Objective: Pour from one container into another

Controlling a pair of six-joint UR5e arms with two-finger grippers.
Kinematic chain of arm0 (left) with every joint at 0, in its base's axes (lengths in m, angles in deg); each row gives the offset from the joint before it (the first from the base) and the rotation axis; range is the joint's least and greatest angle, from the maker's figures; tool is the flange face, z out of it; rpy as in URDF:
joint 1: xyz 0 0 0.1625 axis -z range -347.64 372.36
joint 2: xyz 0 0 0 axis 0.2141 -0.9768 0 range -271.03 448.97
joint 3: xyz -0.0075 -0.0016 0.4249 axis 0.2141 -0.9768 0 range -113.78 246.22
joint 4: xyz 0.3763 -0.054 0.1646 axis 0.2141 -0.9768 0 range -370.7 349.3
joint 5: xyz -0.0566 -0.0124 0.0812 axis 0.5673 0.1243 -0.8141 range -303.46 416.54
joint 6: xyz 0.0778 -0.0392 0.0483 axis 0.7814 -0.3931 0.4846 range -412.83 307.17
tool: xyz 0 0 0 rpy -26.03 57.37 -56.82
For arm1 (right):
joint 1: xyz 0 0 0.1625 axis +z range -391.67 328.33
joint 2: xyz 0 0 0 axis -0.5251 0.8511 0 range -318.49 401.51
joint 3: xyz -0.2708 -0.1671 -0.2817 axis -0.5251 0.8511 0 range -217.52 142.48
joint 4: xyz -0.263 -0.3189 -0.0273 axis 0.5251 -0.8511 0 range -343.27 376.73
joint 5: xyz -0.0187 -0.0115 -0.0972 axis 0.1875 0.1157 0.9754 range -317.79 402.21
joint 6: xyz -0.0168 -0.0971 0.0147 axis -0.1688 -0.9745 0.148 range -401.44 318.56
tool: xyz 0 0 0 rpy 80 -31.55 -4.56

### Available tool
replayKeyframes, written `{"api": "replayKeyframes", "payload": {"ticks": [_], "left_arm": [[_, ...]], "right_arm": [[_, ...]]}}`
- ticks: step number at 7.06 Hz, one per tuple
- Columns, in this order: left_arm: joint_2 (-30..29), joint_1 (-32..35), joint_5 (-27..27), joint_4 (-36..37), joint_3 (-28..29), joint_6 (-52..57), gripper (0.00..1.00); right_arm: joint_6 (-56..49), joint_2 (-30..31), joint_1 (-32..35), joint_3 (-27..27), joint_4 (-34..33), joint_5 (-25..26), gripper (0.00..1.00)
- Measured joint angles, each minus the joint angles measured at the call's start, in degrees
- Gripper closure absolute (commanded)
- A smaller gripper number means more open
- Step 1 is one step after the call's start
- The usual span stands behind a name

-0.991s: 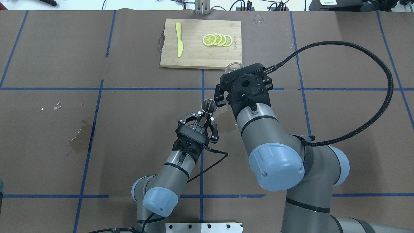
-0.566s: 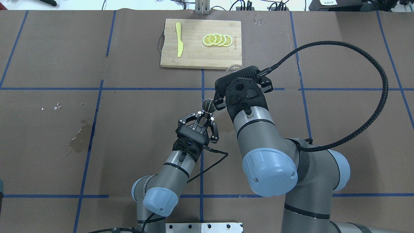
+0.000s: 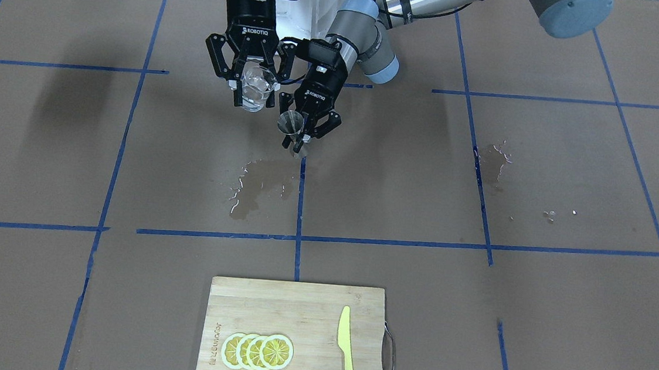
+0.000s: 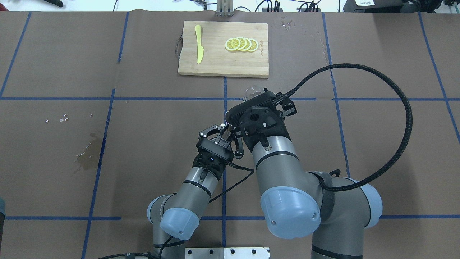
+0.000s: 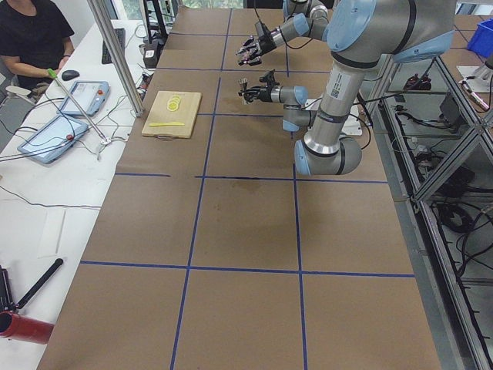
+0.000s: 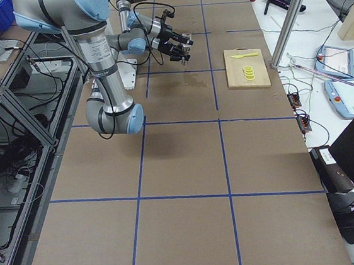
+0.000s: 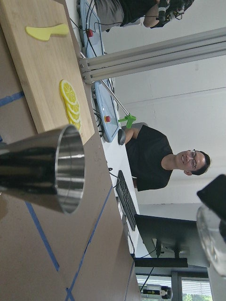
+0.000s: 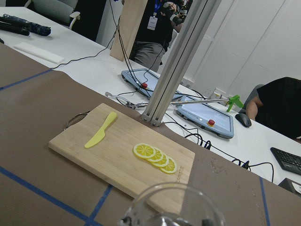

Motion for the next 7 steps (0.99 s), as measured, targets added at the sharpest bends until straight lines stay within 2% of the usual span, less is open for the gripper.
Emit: {"api": "replayKeyframes", "payload": {"ticks": [7], "left_arm": [[-0.07, -0.06, 0.03, 0.06, -0.25, -0.01, 1.0]], "right_arm": [[-6.1, -1.55, -0.41, 0.92, -3.42, 0.57, 1.0]]}}
